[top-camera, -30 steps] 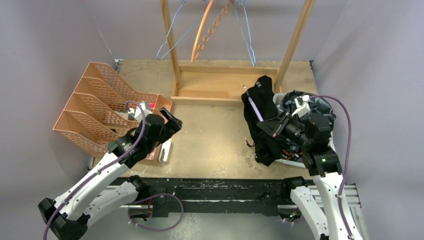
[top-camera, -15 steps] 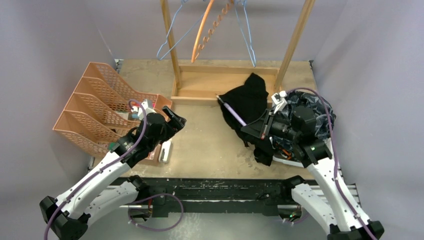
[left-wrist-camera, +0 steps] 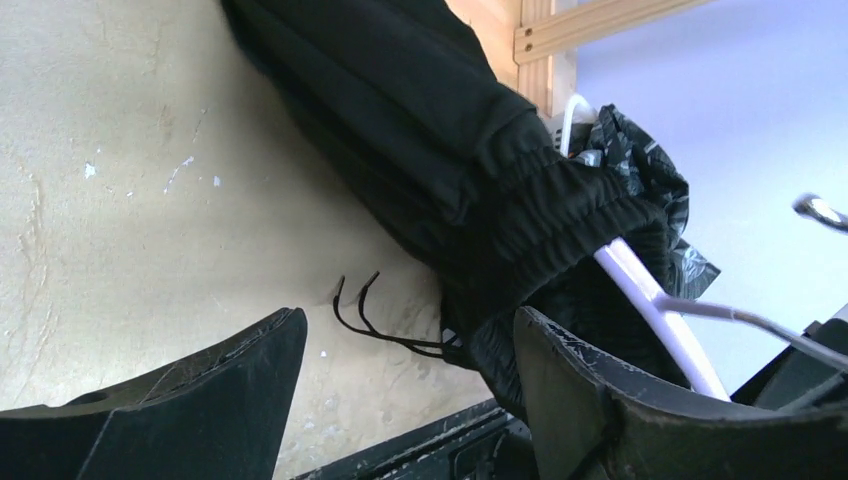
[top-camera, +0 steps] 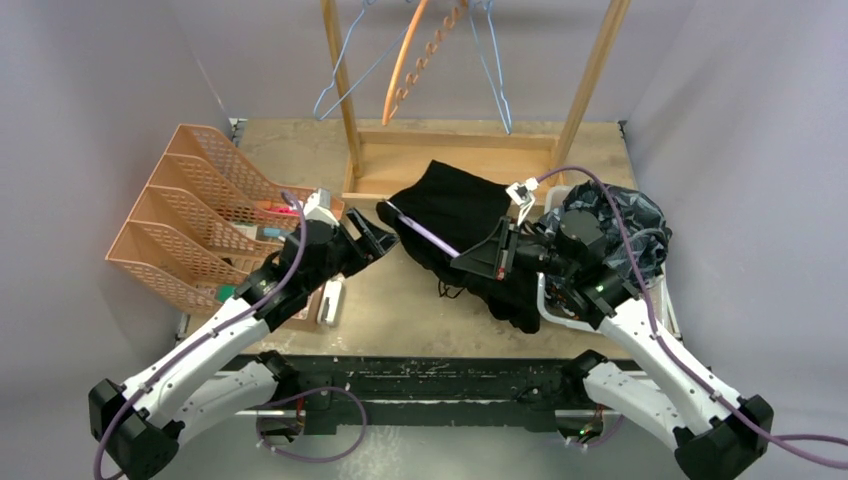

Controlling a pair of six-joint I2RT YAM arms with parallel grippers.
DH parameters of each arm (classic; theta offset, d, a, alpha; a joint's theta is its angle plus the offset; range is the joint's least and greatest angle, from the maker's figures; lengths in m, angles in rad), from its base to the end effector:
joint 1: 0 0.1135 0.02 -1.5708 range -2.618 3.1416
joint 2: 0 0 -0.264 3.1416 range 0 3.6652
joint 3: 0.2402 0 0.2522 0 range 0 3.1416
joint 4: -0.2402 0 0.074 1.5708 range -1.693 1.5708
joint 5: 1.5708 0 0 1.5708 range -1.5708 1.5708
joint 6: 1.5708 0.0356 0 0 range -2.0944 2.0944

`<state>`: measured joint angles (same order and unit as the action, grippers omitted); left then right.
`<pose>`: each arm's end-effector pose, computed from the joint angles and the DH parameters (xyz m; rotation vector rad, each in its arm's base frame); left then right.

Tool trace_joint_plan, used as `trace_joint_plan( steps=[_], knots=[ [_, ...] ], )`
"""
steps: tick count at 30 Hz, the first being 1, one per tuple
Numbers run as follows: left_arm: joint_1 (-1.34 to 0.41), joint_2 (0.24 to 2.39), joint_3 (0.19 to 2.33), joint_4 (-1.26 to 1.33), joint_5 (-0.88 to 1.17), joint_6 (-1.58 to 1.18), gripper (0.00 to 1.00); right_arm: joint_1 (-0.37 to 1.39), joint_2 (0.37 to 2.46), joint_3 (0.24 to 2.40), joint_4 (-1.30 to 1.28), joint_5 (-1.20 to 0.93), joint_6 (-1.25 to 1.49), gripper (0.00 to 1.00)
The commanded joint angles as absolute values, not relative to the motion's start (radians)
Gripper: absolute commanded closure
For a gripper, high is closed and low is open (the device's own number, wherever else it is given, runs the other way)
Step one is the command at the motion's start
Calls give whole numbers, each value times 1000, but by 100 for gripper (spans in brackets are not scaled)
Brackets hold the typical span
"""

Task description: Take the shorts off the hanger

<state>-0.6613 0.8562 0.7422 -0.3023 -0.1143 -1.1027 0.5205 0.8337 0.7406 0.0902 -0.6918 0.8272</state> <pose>0.1581 -0.1179 0.3004 -0.5445 2.0639 -0.9949 0.1565 0.1159 0.3456 -0.3460 1.7836 1.5454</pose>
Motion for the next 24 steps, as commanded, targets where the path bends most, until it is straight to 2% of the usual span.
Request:
trace_joint_plan(
  steps=[1,6,20,22,24],
  knots=[
    [-656,893,820,-230,-53,-1014,26,576,855,786,259,-692,829,100],
    [-656,943,873,-227,-63,-983,31,590,867,794,272,-693,833,100],
    [-658,1035,926,-311,-149,-909,82,595,848,785,284,-665,858,100],
    [-658,1058,959,-349,-180,-878,84,595,850,789,300,-667,868,100],
    [-660,1076,988,-379,-203,-857,78,595,855,791,296,-661,869,100]
  ],
)
